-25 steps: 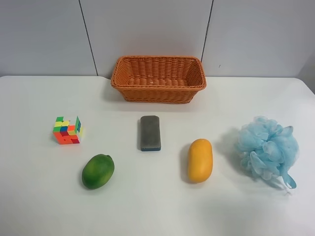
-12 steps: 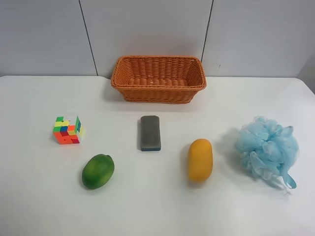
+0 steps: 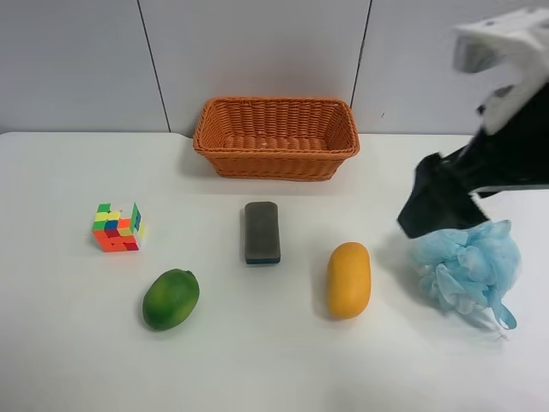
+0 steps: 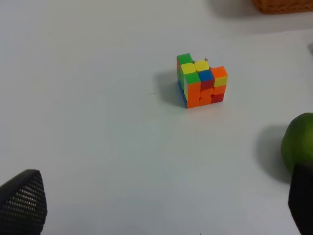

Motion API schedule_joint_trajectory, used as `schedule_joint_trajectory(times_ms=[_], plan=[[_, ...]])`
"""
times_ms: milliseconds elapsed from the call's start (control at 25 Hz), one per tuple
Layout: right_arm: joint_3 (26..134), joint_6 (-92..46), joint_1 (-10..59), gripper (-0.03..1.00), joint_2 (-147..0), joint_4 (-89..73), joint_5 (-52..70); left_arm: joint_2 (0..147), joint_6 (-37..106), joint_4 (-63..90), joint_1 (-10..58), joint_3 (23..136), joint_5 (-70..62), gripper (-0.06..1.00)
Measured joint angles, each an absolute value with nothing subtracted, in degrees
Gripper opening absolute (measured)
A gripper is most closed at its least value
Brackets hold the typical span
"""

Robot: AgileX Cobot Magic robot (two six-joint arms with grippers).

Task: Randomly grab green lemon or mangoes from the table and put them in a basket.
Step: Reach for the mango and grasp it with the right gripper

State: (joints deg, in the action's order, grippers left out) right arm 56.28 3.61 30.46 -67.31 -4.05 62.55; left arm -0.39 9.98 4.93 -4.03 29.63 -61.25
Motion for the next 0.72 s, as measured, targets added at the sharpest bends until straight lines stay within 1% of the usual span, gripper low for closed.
schedule_joint_trajectory(times_ms=[160,280,440,720], plan=[[56.4,12.8,36.0,0.99,-76.1,-2.5,62.0,-0.4,10.0,4.9,-4.0,29.6,-61.3,0.99],[56.4,19.5,38.7,0.99,-81.3,0.0,59.6,-0.4,10.0,4.9,-4.0,29.6,-61.3,0.99],[56.4,26.1,39.6,0.99,-87.6,2.5,56.4,-0.4,10.0,4.9,-4.0,29.6,-61.3,0.99],[56.4,29.2,39.6,0.99,-96.8,3.8,50.5,-0.4,10.0,4.9,-4.0,29.6,-61.3,0.99]])
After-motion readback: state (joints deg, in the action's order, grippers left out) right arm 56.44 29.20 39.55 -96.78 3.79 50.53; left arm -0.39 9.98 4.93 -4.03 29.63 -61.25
